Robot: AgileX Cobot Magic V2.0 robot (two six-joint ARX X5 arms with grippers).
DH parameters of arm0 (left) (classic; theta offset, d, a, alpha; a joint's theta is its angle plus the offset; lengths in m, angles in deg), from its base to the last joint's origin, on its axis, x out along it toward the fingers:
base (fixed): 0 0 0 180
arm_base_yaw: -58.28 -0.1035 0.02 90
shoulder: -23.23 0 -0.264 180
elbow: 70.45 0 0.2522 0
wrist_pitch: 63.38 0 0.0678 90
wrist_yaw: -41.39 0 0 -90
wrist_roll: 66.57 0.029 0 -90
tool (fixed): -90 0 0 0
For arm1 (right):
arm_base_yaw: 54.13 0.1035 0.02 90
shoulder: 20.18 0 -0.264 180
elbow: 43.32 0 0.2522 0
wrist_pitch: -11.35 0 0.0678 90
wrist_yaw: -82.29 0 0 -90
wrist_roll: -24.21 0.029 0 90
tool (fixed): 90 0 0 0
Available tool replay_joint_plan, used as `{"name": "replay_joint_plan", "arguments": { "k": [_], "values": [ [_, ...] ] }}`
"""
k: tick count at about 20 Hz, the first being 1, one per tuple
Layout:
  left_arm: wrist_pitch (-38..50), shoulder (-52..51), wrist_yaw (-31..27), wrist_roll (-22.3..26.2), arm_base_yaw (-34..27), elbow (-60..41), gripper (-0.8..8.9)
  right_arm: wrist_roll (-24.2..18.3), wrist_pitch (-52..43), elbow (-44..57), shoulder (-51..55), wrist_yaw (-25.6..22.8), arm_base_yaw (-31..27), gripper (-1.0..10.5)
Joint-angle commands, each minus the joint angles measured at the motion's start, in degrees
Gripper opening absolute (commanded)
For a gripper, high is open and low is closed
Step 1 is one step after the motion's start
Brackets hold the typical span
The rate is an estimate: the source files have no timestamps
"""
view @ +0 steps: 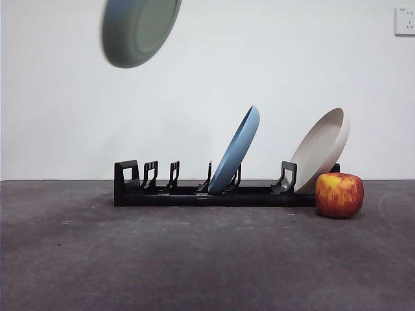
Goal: Take the green plate from the plate rack,put the plate on the table,take the apple from the table,put the apple in the plate
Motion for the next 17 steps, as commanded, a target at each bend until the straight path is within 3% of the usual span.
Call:
{"name": "replay_joint_plan", "arguments": {
  "k": [1,4,7,9,13,17],
  "values": [
    [-5.6,0.2,-8.2,5.4,4.9,0.0,-0.06,0.4,-0.2,-0.2,0.0,0.0,0.1,6.9],
    [-10.3,0.5,-16.0,5.4,11.9,-0.7,-0.05,0.4,-0.6,-0.2,0.0,0.1,0.1,6.9],
    [-10.8,0.5,-27.8,5.3,20.1,-4.9,-0.05,0.4,-1.3,-0.2,0.0,0.1,0.1,6.9],
    [-9.2,0.5,-30.4,5.1,23.7,-9.5,-0.05,0.4,-1.6,-0.2,0.0,0.1,0.1,6.9],
    [3.3,0.5,-36.1,5.6,29.7,-23.4,-0.06,0.4,-1.6,-0.2,0.0,0.1,0.1,6.9],
    [16.2,2.5,-36.4,8.3,32.6,-33.9,-0.06,0.4,-1.6,-0.2,0.0,0.2,0.1,6.9]
  ]
}}
